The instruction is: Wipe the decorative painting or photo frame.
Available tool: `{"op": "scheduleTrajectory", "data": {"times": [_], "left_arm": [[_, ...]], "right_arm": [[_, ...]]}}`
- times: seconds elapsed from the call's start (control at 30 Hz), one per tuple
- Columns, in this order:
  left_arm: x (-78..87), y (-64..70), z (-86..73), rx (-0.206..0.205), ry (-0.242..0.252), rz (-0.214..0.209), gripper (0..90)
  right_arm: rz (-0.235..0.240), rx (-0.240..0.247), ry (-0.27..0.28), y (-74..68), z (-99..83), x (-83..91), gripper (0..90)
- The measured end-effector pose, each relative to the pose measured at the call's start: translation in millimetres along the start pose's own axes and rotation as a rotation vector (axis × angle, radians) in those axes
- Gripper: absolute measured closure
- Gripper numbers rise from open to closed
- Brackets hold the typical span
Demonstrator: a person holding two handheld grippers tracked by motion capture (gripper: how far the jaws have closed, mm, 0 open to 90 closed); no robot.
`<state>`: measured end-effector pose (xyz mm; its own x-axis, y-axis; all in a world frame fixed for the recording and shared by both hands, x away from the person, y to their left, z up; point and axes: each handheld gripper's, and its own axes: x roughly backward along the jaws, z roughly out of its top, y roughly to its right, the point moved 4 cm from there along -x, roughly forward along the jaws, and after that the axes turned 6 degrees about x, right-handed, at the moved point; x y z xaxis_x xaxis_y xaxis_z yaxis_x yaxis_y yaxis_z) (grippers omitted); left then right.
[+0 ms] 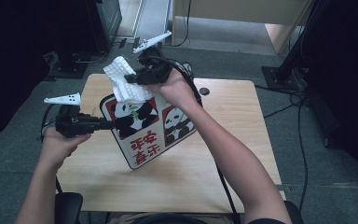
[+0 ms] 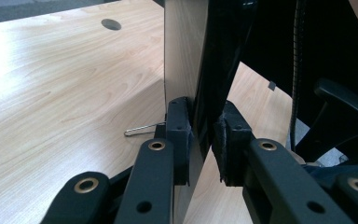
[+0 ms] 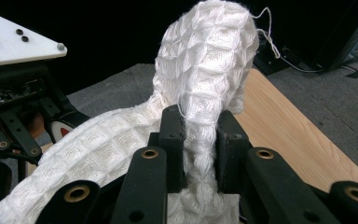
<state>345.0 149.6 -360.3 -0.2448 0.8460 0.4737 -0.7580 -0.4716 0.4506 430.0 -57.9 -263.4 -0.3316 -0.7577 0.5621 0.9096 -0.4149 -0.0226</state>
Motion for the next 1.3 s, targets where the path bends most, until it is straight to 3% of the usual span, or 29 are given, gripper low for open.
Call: {"op": "scheduleTrajectory", "data": {"times": [0.7,0.8,1.03,1.3], "left_arm": [[-0.5,1.0,0.4,0.002,-0.001,0.006,78.3],[-0.2,0.4,0.2,0.004,-0.004,0.001,78.2],[-0.4,0.8,0.3,0.000,-0.002,0.001,78.2],[-0.4,0.8,0.2,0.001,-0.004,0.000,78.2]], "right_arm": [[-0.036,-0.015,0.016,15.3,-7.9,9.1,75.8],[-0.099,0.029,0.014,16.4,-9.7,11.1,75.8],[-0.060,-0.017,0.038,24.2,-13.5,14.0,75.6],[-0.062,-0.038,0.039,30.6,-16.8,18.2,75.4]]}}
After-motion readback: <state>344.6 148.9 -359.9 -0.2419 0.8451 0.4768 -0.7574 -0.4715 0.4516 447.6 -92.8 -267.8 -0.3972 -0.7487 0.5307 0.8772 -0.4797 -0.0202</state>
